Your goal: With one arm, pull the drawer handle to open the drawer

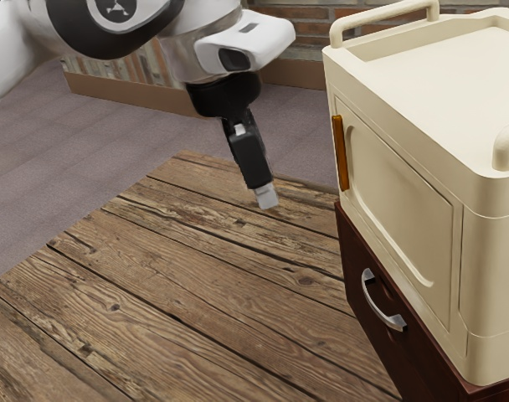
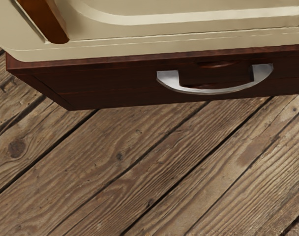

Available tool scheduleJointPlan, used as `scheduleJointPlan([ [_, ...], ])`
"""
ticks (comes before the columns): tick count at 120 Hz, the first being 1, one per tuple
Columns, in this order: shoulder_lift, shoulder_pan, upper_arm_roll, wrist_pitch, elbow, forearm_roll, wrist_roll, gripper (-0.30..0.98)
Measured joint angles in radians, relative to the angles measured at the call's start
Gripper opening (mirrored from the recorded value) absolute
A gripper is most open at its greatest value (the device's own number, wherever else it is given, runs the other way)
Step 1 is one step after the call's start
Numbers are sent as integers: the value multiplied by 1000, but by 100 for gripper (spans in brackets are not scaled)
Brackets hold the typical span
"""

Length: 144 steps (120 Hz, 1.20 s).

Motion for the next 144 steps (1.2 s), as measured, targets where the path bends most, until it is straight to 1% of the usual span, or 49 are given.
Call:
scheduleJointPlan([
  [10, -10, 14, 5, -51, -4, -7, 148, 68],
  [26, -46, 44, 2, -104, -66, -14, 347, 68],
  [33, -83, 41, 1, -95, -145, -17, 421, 68],
  [42, -144, 33, -1, -31, -300, -16, 508, 68],
  [48, -176, 51, -35, 27, -388, -15, 561, 68],
  [59, -237, 21, -89, 145, -500, 10, 648, 69],
  [75, -332, 17, -119, 279, -622, 69, 751, 69],
  [93, -362, 13, -155, 406, -719, 86, 854, 69],
  [118, -360, 17, -172, 541, -767, 91, 962, 69],
  [144, -343, 4, -173, 662, -813, 62, 1041, 69],
])
